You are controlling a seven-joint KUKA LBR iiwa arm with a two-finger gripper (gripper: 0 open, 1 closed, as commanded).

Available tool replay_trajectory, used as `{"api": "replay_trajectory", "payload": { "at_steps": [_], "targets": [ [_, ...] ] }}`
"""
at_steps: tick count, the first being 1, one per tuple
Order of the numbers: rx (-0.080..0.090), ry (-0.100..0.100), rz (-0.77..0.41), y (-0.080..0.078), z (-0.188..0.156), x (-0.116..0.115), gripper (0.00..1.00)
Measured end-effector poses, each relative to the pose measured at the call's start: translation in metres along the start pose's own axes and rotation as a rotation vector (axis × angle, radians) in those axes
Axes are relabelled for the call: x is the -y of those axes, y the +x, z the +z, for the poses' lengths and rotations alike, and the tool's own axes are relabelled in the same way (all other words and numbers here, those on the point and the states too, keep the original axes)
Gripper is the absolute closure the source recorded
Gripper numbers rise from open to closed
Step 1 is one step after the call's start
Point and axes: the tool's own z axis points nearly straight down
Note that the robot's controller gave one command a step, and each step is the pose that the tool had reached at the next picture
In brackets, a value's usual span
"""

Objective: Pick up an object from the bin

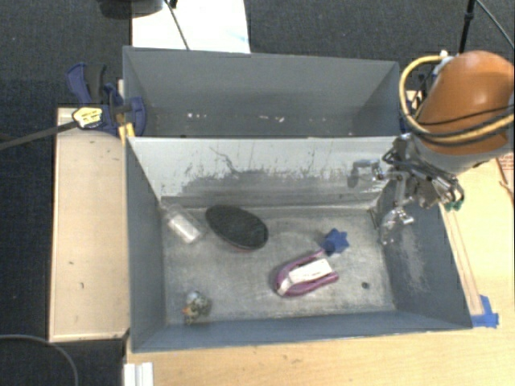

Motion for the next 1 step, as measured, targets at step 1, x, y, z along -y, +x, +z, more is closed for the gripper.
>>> {"api": "replay_trajectory", "payload": {
  "at_steps": [1],
  "targets": [
    [-0.008, -0.005, -0.097, 0.0116, 0.1276, -0.0504, 0.00]
  ]
}}
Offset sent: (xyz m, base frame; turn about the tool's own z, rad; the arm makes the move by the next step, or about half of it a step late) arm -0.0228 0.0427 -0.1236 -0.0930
